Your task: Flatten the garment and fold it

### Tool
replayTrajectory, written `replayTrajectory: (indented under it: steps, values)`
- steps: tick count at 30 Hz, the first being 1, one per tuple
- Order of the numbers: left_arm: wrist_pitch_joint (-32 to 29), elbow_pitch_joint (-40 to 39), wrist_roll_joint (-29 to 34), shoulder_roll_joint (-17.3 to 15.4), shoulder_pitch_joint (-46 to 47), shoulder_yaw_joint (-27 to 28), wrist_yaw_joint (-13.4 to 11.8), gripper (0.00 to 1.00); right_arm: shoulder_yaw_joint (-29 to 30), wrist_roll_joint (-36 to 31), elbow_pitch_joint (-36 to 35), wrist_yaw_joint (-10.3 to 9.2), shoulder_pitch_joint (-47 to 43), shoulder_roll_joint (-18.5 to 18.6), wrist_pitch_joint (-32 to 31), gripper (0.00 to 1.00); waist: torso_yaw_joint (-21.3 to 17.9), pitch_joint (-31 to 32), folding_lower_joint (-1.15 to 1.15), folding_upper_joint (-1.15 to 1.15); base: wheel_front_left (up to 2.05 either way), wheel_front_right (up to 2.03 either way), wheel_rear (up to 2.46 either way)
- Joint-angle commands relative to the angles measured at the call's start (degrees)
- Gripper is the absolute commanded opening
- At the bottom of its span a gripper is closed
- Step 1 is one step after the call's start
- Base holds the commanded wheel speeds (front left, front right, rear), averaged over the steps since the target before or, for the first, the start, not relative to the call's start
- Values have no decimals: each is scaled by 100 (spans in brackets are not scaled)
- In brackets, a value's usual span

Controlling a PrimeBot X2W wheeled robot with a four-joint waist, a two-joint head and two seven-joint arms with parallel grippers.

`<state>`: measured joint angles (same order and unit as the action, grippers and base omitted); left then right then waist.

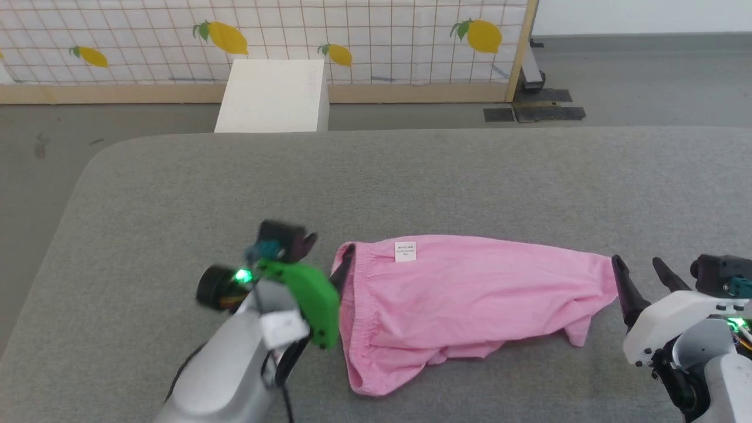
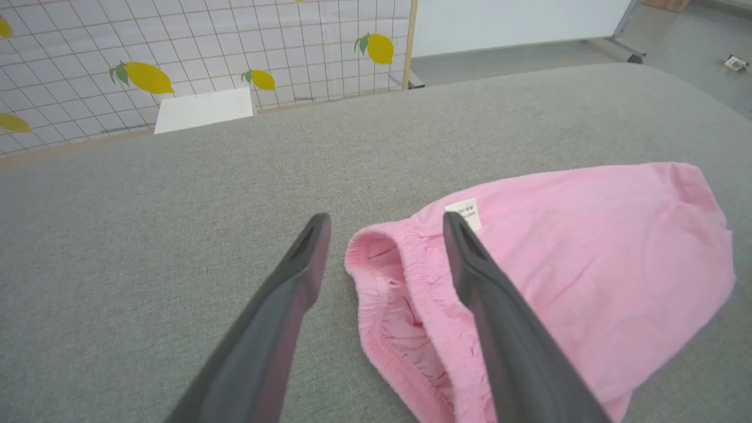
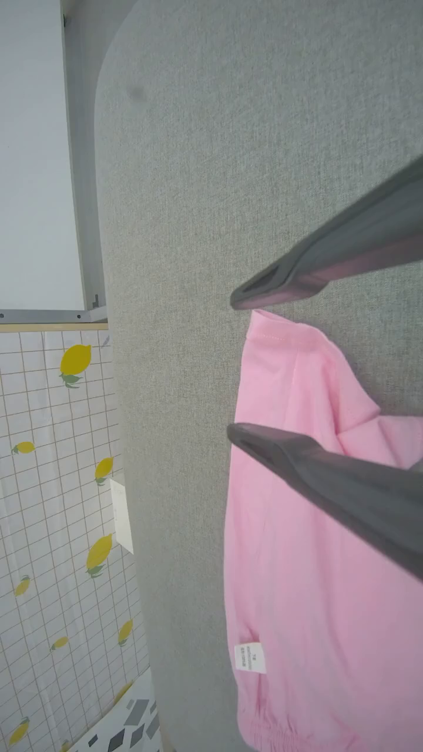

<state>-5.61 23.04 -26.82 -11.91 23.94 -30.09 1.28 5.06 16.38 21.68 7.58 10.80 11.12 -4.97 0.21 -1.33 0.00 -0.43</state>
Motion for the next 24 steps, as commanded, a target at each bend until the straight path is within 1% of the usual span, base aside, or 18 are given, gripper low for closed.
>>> replayTrajectory:
  steps: [1, 6, 12, 19, 23, 24]
  values:
    - [-100, 177, -33, 78, 275, -64, 107, 100, 23, -68, -123, -9, -83, -50, -64, 100, -59, -92, 0, 43, 0, 0, 0]
    - [-667, 963, -35, 273, 950, -342, 340, 100, 71, -147, -476, -9, -127, -149, -312, 100, -176, -342, 0, 43, 0, 0, 0]
    - [-1330, 1921, -60, 266, 1586, -566, 498, 100, 59, -180, -770, -9, -75, -239, -527, 100, -325, -645, 0, 43, 0, 0, 0]
    - [-1670, 2711, -221, 375, 2019, -700, 579, 100, 34, -155, -920, -9, 25, -296, -655, 100, -455, -972, 0, 43, 0, 0, 0]
    - [-1982, 3113, -373, 470, 2188, -844, 608, 100, -10, -141, -937, -9, 115, -311, -704, 100, -529, -1154, 0, 43, 0, 0, 0]
    - [-2011, 3179, -404, 491, 2215, -893, 612, 81, -17, -135, -931, -9, 135, -309, -724, 100, -545, -1189, 0, 43, 0, 0, 0]
